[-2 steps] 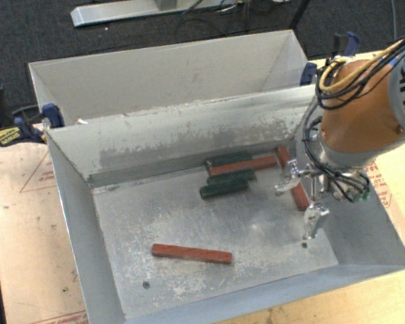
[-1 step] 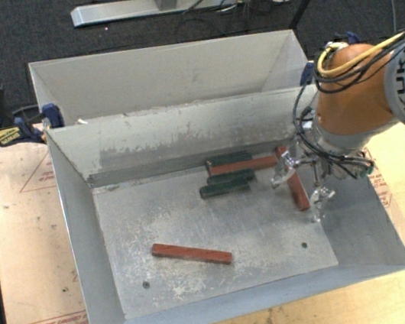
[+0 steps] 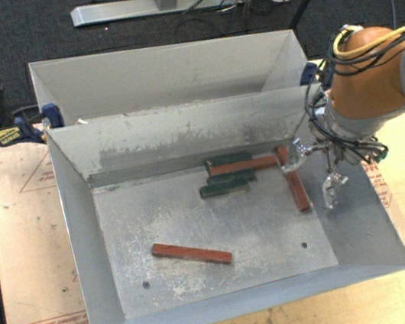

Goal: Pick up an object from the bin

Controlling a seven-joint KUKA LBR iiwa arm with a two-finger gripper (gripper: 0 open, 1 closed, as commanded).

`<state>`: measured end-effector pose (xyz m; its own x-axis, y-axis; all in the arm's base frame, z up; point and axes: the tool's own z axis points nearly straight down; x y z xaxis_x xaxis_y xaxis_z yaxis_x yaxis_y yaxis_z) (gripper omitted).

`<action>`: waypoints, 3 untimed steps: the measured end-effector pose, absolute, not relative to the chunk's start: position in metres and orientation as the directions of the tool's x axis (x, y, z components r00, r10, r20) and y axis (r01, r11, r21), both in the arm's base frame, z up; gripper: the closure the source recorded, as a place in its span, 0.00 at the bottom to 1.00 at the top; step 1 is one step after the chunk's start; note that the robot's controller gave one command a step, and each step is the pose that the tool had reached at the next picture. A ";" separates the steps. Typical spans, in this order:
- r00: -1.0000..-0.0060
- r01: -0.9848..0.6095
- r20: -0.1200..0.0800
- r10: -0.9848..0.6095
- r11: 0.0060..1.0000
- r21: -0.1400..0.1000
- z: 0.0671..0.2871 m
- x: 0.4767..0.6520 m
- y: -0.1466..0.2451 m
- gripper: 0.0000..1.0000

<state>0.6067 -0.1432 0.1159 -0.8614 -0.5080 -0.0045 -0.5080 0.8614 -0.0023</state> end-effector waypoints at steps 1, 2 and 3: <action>-0.697 -0.717 -0.004 -0.717 0.697 0.017 0.088 0.625 -0.138 0.00; -0.620 -0.785 -0.013 -0.784 0.620 -0.001 0.076 0.632 -0.140 1.00; -0.620 -0.785 -0.013 -0.784 0.620 -0.001 0.076 0.632 -0.140 1.00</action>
Offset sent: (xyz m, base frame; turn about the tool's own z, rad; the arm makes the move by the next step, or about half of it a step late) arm 0.0204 -0.0028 -0.0459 -0.3706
